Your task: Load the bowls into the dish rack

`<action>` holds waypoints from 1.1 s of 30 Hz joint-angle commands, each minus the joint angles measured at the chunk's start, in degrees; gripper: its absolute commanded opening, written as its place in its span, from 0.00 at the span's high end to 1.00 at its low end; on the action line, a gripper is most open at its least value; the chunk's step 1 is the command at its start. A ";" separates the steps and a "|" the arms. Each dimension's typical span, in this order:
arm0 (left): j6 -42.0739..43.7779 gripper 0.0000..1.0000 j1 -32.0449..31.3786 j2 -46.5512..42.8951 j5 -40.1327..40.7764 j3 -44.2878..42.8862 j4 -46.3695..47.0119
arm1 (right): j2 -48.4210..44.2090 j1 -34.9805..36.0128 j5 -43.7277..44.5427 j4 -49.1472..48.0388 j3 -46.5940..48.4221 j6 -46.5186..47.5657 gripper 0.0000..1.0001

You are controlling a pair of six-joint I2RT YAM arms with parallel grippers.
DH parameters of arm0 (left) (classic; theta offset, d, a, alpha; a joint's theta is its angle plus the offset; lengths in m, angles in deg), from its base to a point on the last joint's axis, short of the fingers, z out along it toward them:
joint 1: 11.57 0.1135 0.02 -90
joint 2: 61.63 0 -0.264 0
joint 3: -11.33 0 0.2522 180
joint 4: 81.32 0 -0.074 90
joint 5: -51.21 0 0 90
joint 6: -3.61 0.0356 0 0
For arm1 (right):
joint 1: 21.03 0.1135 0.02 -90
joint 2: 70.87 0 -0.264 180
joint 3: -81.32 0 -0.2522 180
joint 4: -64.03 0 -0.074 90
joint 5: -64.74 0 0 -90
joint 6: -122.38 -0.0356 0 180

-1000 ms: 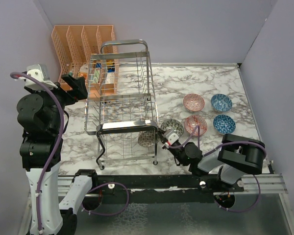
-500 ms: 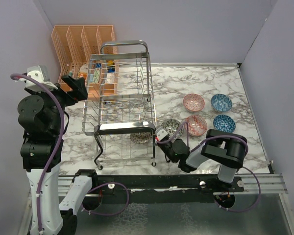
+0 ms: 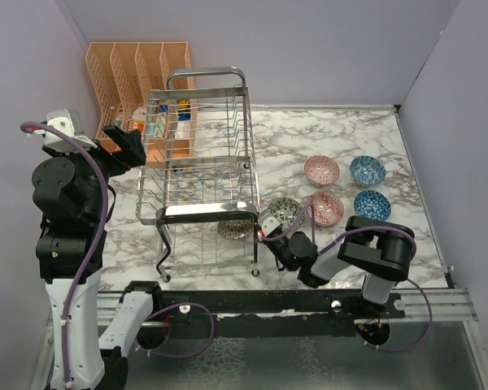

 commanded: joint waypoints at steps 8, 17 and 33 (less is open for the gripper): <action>0.22 0.01 -0.34 -0.24 0.34 0.23 2.14 | -6.48 0.97 -3.60 -17.93 -1.78 1.73 0.99; 1.33 0.01 -0.33 -0.82 0.50 0.24 2.49 | -7.51 -4.67 -9.45 -17.31 2.10 -2.25 0.99; 2.83 0.01 -0.33 -2.45 2.00 -1.58 1.40 | -1.18 -16.50 -32.24 -2.98 17.05 -17.11 0.99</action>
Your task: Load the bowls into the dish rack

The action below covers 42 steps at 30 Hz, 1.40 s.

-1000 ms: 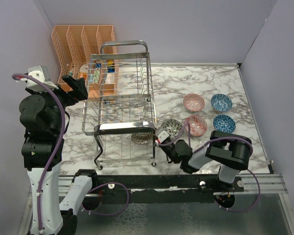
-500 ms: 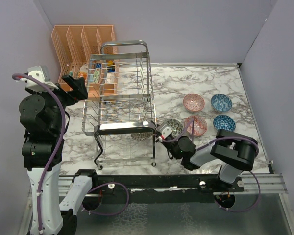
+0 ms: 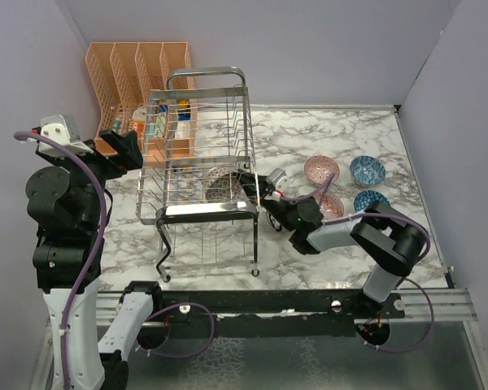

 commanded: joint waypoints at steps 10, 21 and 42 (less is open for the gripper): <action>2.23 0.01 -0.34 -0.91 3.28 -0.80 0.38 | 11.94 -6.89 -20.82 -3.07 12.76 -13.42 0.99; 2.01 0.01 -0.37 -1.03 3.93 0.44 1.20 | 22.73 -7.60 -23.64 -5.01 23.04 -16.39 0.99; 1.96 0.01 -0.33 -0.32 4.13 4.05 4.71 | 34.68 -7.43 -18.18 2.60 38.33 -12.96 0.99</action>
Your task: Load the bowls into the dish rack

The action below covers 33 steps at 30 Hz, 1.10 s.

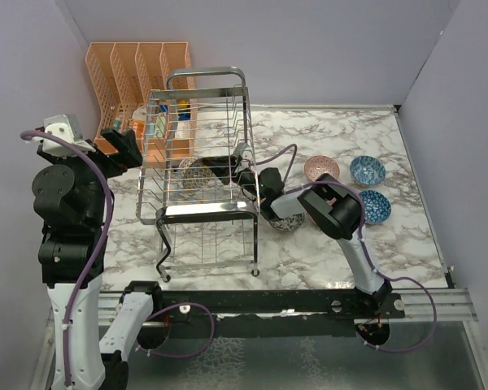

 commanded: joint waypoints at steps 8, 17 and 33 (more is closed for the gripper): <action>0.63 0.01 -0.37 0.15 1.40 2.52 2.99 | 6.33 0.82 10.98 4.40 10.84 4.03 0.99; 1.19 0.01 -0.42 0.14 2.11 4.34 3.67 | 11.64 2.73 18.70 2.64 16.50 14.54 0.99; 2.35 0.01 -2.65 0.06 4.37 5.66 4.42 | 15.62 4.07 11.57 -8.24 13.23 41.13 0.99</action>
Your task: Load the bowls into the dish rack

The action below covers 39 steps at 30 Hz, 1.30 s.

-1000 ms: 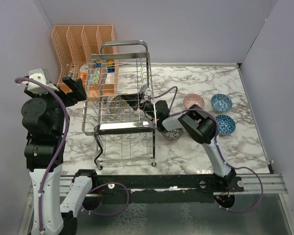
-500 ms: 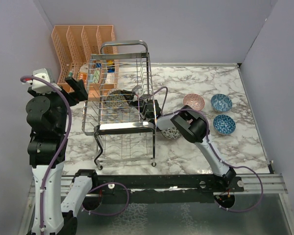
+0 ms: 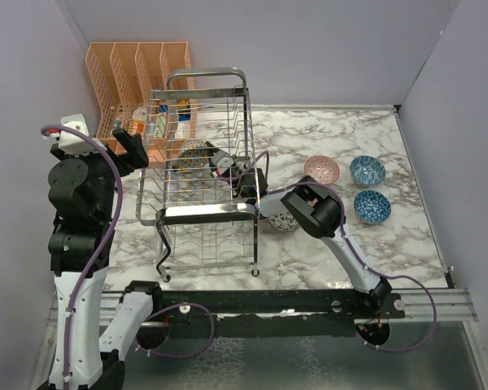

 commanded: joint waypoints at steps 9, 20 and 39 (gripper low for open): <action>1.09 0.01 -1.16 -0.41 2.14 0.14 2.67 | 2.91 1.25 -14.04 -7.47 -4.90 12.85 0.99; 1.67 0.01 -1.92 -0.26 3.12 -0.46 2.57 | 2.45 1.30 -18.80 -1.04 -3.97 17.67 0.96; 1.87 0.01 -2.13 -0.29 3.85 -0.11 2.90 | 1.88 1.34 -23.94 1.10 -5.81 23.98 0.78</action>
